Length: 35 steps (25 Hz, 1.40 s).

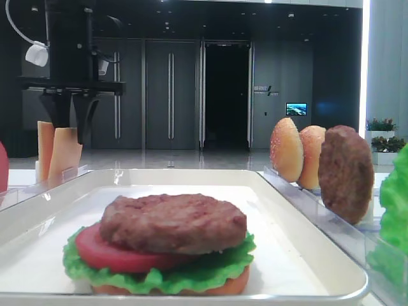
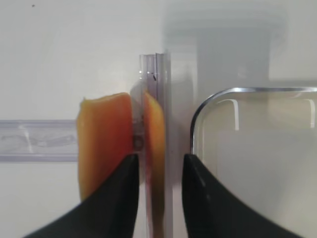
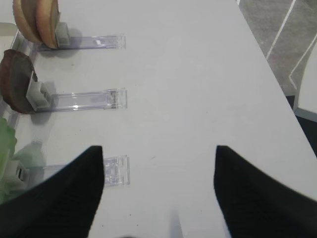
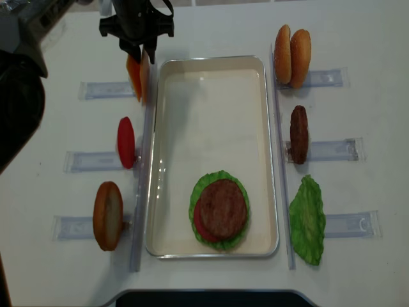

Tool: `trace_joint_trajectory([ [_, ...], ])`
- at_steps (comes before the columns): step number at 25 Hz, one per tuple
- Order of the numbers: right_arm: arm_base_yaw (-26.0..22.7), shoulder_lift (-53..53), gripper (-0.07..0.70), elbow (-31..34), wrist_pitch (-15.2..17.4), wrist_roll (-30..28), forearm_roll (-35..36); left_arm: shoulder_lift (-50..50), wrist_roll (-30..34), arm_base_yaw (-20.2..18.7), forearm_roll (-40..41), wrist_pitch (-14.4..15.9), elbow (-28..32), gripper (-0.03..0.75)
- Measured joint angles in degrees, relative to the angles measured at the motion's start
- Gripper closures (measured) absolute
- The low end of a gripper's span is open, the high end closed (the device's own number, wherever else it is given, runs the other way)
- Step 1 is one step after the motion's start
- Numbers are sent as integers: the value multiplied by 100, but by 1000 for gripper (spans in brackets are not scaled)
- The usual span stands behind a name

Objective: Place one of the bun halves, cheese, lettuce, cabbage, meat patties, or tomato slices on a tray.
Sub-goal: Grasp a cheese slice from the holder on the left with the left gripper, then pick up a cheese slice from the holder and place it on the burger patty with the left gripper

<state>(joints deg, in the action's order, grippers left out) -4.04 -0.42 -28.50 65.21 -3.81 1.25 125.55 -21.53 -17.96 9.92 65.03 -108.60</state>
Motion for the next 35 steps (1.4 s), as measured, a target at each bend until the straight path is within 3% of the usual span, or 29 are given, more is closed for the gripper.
trace_joint_trajectory([
  [5,0,0,150,0,0,0,0,0,0,0,54,81,0,648],
  [7,0,0,150,0,0,0,0,0,0,0,66,128,0,676],
  [20,0,0,150,0,0,0,0,-62,158,0,-73,461,-10,680],
  [30,0,0,150,0,0,0,0,-647,306,-11,-668,503,-10,680],
  [35,0,0,150,0,0,0,0,-864,410,-226,-919,522,-4,680],
])
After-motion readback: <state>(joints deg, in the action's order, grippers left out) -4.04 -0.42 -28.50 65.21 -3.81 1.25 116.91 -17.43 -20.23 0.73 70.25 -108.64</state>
